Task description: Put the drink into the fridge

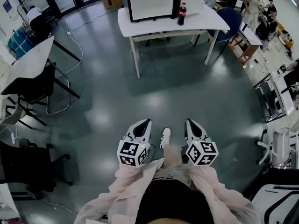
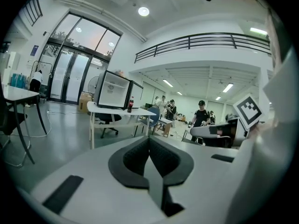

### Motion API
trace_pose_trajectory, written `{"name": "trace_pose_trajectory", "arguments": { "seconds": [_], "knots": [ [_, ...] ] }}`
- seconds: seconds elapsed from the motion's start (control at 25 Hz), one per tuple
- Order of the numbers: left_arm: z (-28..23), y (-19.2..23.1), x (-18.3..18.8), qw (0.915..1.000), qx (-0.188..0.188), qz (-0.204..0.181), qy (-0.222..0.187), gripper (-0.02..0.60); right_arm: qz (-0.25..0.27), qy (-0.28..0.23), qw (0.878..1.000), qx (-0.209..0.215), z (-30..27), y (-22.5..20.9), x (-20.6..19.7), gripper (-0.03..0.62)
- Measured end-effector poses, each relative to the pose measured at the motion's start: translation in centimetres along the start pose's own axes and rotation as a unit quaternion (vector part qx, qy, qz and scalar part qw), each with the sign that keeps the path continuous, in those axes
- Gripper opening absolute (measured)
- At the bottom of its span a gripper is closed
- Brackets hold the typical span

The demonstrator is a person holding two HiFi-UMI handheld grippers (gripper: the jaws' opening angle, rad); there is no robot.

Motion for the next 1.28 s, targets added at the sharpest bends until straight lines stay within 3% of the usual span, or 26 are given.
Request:
{"name": "trace_pose_trajectory", "arguments": {
  "seconds": [0.8,1.28],
  "knots": [
    [-17.3,5.6,10.2,0.9998,0.019,0.007,0.0,0.011,-0.022,0.018,1.0,0.014,-15.4,-9.2,11.9,0.012],
    [-23.9,8.7,13.9,0.9989,0.046,0.008,-0.01,0.011,-0.012,0.015,0.999,0.033,-22.5,-12.7,16.7,0.012]
  ]
}}
Point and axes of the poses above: the fingertips, and each gripper's own axes: z backward along the fingers, y to its left, x out of its top, the point moved 4 cm from there along z, backward along the fingers, and after that the axes turned 7 degrees about y, right-handed, at the moved point
